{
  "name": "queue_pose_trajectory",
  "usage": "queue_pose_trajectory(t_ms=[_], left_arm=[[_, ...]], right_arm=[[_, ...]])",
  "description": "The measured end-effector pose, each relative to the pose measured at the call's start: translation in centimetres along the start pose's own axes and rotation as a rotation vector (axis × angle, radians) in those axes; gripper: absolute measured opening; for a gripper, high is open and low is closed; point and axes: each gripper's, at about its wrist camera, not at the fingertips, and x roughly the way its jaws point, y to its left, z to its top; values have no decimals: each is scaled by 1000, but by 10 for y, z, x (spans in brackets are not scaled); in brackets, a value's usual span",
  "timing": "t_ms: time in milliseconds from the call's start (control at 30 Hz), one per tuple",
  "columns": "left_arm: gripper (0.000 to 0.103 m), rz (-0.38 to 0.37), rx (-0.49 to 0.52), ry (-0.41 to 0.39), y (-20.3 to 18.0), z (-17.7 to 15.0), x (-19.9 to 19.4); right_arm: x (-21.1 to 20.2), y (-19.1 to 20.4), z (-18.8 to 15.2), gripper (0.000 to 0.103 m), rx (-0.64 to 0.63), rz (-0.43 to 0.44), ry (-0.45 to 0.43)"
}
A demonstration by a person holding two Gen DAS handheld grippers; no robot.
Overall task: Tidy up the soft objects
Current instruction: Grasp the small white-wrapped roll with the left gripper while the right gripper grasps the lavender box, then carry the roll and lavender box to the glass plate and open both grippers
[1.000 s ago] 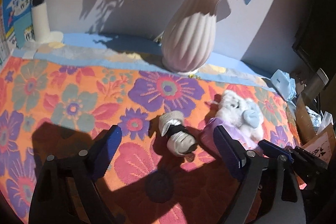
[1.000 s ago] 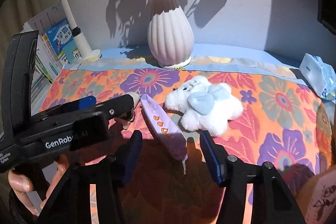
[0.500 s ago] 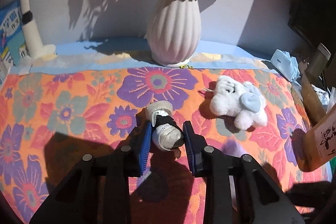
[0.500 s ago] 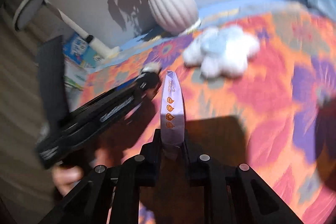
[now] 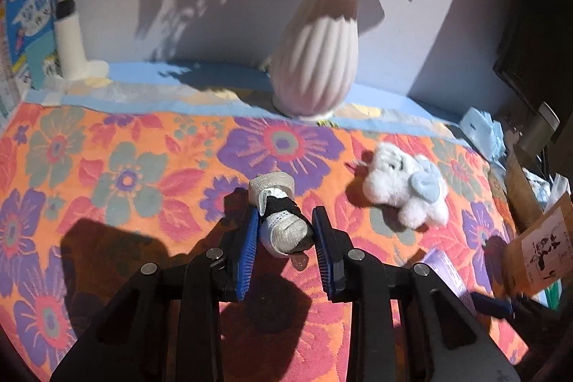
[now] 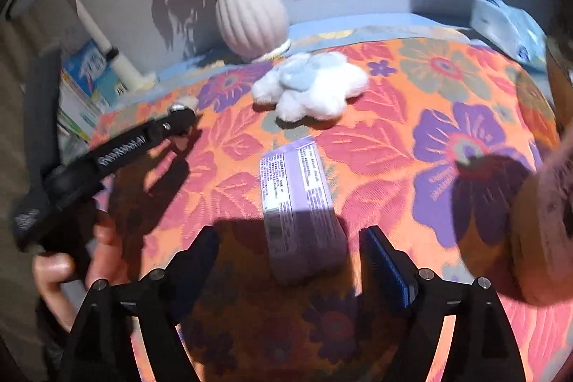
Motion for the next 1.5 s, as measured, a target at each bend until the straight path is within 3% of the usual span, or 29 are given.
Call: queue_pose_trajectory(t_ms=[67,133,200,267,367,467,533,733,1133,1500], left_arm=[[27,-52,-20,46,3,0,6],[40,-28,-49,50,7,0,8],[41,-27,-78,47,11,1,9],[42,-29,-94,52,13,1,11],[42,-58,-40,65,4,3,15],[39,-24,-22,57,0,1,14],[26,-38,-18,50,1,2,13],[25,-10,-12,13,1,2,8],[25,-7,12,17,-2,1,8],[25,26,55,-19,-7,-3,1]], right_arm=[[5,3,4,81,-26,-10,-12],[12,7,5,81,-43,-40,-19],[15,13,4,79,-77,-93,-32],[16,19,3,70,-99,-121,-40],[17,21,3,60,-113,-150,-50],[16,21,2,40,-118,-149,-61],[16,21,3,39,-120,-140,-63],[14,20,1,39,-115,-121,-73],[15,26,-1,39,-148,-150,-72],[8,18,-4,39,-93,-134,-75]])
